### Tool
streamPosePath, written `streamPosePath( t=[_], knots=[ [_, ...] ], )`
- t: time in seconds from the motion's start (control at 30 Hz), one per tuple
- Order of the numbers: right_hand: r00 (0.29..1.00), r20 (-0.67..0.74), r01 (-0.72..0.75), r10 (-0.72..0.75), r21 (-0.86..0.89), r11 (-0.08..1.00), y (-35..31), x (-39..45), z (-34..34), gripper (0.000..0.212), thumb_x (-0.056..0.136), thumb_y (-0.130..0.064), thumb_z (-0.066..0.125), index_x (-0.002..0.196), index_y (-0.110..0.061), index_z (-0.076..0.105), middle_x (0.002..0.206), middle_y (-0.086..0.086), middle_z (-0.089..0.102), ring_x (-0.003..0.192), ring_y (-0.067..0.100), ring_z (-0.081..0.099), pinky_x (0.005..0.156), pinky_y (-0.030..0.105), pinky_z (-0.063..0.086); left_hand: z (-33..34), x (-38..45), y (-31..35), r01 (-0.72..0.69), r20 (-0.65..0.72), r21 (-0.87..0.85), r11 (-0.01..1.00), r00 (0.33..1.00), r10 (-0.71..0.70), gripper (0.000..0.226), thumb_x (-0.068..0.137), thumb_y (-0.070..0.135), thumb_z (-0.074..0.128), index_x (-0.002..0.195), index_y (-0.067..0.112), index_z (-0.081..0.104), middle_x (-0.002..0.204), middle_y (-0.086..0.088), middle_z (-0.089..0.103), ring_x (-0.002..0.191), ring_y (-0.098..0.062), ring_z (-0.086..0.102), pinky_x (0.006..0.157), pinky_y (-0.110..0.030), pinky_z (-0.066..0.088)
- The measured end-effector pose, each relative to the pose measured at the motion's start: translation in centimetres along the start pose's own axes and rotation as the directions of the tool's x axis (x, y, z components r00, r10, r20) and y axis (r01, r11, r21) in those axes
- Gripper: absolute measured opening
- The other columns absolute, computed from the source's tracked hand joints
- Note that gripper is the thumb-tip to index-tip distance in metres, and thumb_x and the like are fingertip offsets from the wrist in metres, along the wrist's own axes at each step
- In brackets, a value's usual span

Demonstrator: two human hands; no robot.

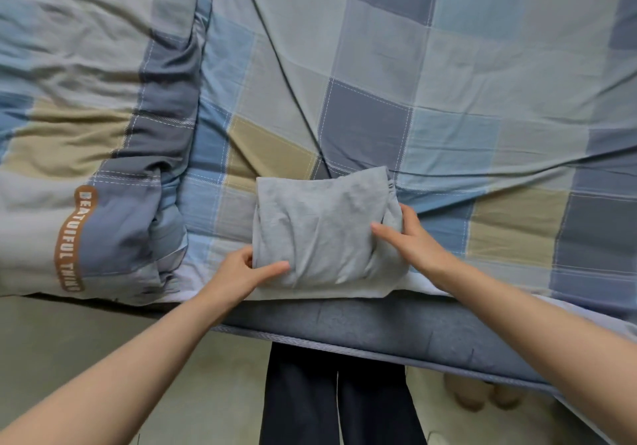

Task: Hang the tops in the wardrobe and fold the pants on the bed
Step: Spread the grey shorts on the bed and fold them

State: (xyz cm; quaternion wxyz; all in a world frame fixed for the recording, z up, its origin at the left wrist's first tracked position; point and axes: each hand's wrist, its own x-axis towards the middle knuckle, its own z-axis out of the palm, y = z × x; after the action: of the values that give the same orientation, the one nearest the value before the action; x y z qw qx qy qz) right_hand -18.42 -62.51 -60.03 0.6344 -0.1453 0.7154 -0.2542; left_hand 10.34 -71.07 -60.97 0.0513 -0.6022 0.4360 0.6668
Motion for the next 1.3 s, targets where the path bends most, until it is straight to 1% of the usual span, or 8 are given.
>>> streamPosePath(
  t=[0.13,0.33,0.5,0.6,0.8,1.03,1.17,1.3],
  knots=[
    [0.954,-0.284,0.028,-0.096,-0.234,0.972,0.5,1.2,3.1,0.051,0.09,-0.04,0.061,0.128,-0.013,0.042,0.125,0.001,0.055,0.115,0.019,0.051,0.091,0.03,0.038,1.6,0.2,-0.7,-0.03,-0.164,-0.036,0.999,0.986,0.024,0.019,0.089,0.03,0.069,0.099,0.014,0.073,0.09,0.012,0.074,0.088,0.0,0.069,0.07,-0.011,0.052],
    [0.889,-0.334,0.306,-0.315,-0.078,0.949,1.3,-0.4,1.9,0.027,0.099,-0.02,0.049,0.079,-0.002,0.05,0.073,-0.002,0.046,0.068,0.003,0.04,0.062,0.022,0.033,0.6,-1.1,-1.8,0.0,-0.097,-0.149,0.989,0.995,-0.015,0.037,0.097,0.038,0.053,0.094,0.008,0.074,0.093,0.005,0.076,0.09,-0.006,0.07,0.076,-0.015,0.049],
    [0.867,-0.459,0.095,-0.195,-0.231,0.968,3.4,-1.3,1.7,0.02,0.098,-0.015,0.05,0.114,-0.011,0.06,0.096,0.004,0.063,0.084,0.016,0.058,0.081,0.029,0.044,1.9,-1.3,-1.9,-0.034,-0.316,0.016,0.999,0.948,0.037,0.018,0.096,0.029,0.058,0.101,0.012,0.055,0.102,-0.003,0.065,0.099,-0.02,0.061,0.081,-0.023,0.047],
    [0.793,-0.561,0.106,-0.237,-0.257,0.961,4.0,-2.1,1.6,0.017,0.093,-0.018,0.056,0.109,-0.014,0.048,0.102,0.007,0.055,0.086,0.024,0.055,0.082,0.037,0.044,3.2,-2.2,-2.4,-0.114,-0.506,0.012,0.993,0.856,0.104,0.041,0.084,0.027,0.074,0.104,0.02,0.039,0.106,-0.005,0.055,0.09,-0.024,0.06,0.082,-0.035,0.048],
    [0.86,-0.269,0.134,-0.434,-0.701,0.7,6.0,-4.7,4.2,0.029,0.084,-0.032,0.07,0.095,-0.012,0.051,0.1,0.002,0.044,0.089,0.019,0.042,0.078,0.033,0.036,3.9,-2.8,-4.2,-0.093,-0.459,0.197,0.976,0.871,0.176,0.024,0.083,0.023,0.076,0.08,0.013,0.054,0.086,-0.005,0.055,0.08,-0.022,0.055,0.074,-0.034,0.044],
    [0.902,-0.249,0.271,-0.351,-0.305,0.913,6.7,-4.7,0.4,0.012,0.091,-0.003,0.06,0.09,-0.015,0.059,0.092,-0.009,0.064,0.086,0.0,0.059,0.074,0.009,0.042,1.3,-3.6,-4.1,-0.217,-0.357,0.086,0.972,0.905,0.233,0.028,0.092,0.012,0.064,0.07,0.011,0.047,0.06,0.007,0.045,0.059,-0.007,0.04,0.057,-0.022,0.033],
    [0.975,-0.153,0.111,-0.162,-0.299,0.948,7.5,-5.1,-0.4,0.02,0.086,-0.002,0.065,0.077,-0.013,0.051,0.112,-0.01,0.064,0.112,0.012,0.059,0.096,0.034,0.045,1.1,-3.9,-4.4,-0.038,-0.168,0.122,0.992,0.984,0.058,0.01,0.087,0.008,0.07,0.094,0.013,0.064,0.088,0.004,0.071,0.083,-0.011,0.065,0.076,-0.026,0.05],
    [0.93,-0.305,0.169,-0.206,-0.142,0.975,3.7,-3.1,0.7,0.025,0.085,-0.015,0.068,0.099,-0.027,0.051,0.112,-0.014,0.057,0.111,0.015,0.052,0.097,0.038,0.043,1.3,-1.8,-1.1,-0.101,-0.324,0.013,0.995,0.941,0.1,0.022,0.082,0.025,0.076,0.095,0.027,0.058,0.099,0.013,0.064,0.09,0.001,0.06,0.07,-0.01,0.046]
  ],
)
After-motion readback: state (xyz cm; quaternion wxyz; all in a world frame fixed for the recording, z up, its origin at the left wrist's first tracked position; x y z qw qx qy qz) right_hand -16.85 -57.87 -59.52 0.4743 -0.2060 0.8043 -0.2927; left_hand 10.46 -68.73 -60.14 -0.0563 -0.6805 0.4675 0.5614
